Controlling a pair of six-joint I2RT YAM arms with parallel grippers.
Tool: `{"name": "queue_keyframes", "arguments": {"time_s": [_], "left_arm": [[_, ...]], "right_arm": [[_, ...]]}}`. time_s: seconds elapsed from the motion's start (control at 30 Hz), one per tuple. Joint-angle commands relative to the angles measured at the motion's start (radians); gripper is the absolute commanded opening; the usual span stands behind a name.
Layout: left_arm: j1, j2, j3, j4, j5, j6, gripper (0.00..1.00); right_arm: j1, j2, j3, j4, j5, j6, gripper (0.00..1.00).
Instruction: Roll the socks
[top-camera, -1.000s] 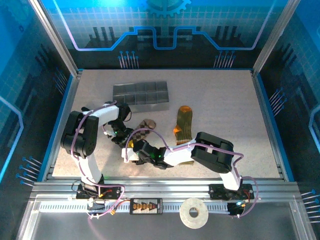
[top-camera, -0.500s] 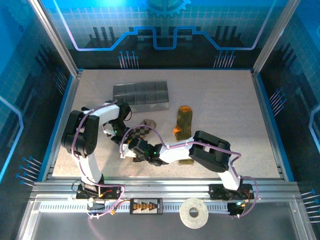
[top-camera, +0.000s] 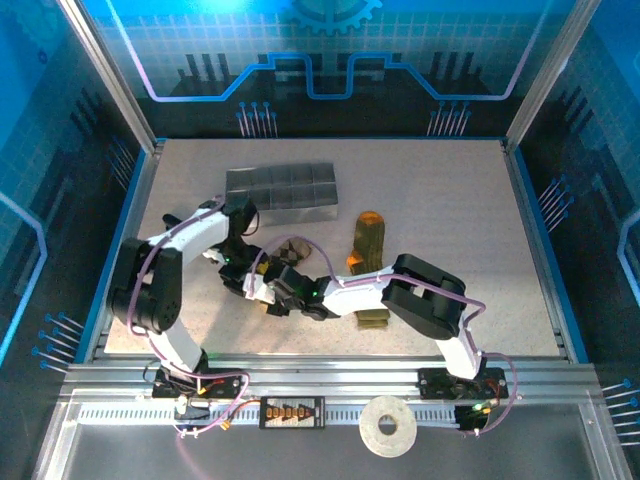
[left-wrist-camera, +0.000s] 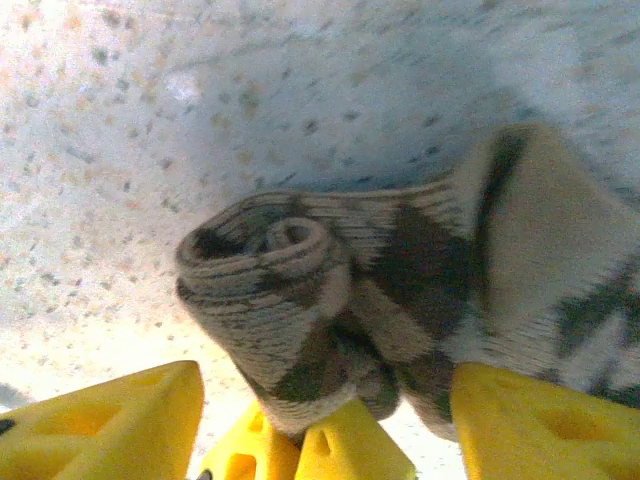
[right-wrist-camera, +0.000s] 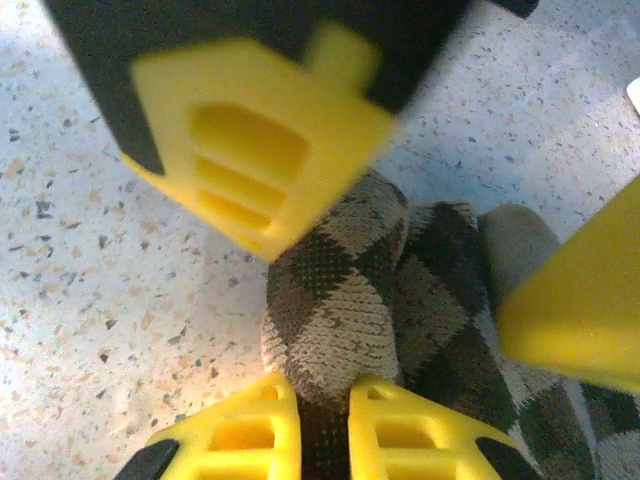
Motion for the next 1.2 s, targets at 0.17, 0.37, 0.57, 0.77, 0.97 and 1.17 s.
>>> {"name": "queue_keyframes", "arguments": {"time_s": [0.17,0.37,0.57,0.77,0.97,1.17], "left_arm": [[0.059,-0.187,-0.108,0.012,0.002,-0.047,0.75],[0.103,-0.322,-0.196,0.083,-0.002,-0.027,0.74],[0.1,-0.383,-0.29,0.163,0.092,0.007,0.68],[0.088,-0.42,-0.431,0.402,0.171,-0.057,0.63],[0.086,-0.388,-0.481,0.569,0.163,-0.076,0.61],[0.086,-0.344,-0.502,0.567,0.148,-0.072,0.54]], "right_arm": [[-0.064,0.1,-0.053,-0.256,-0.105,0.128,0.01],[-0.108,0.115,-0.047,-0.277,-0.191,0.213,0.01],[-0.158,0.145,0.005,-0.338,-0.302,0.294,0.01],[-0.2,0.189,0.085,-0.423,-0.415,0.352,0.01],[-0.237,0.235,0.157,-0.507,-0.5,0.414,0.01],[-0.257,0.276,0.209,-0.561,-0.559,0.455,0.01]]}}
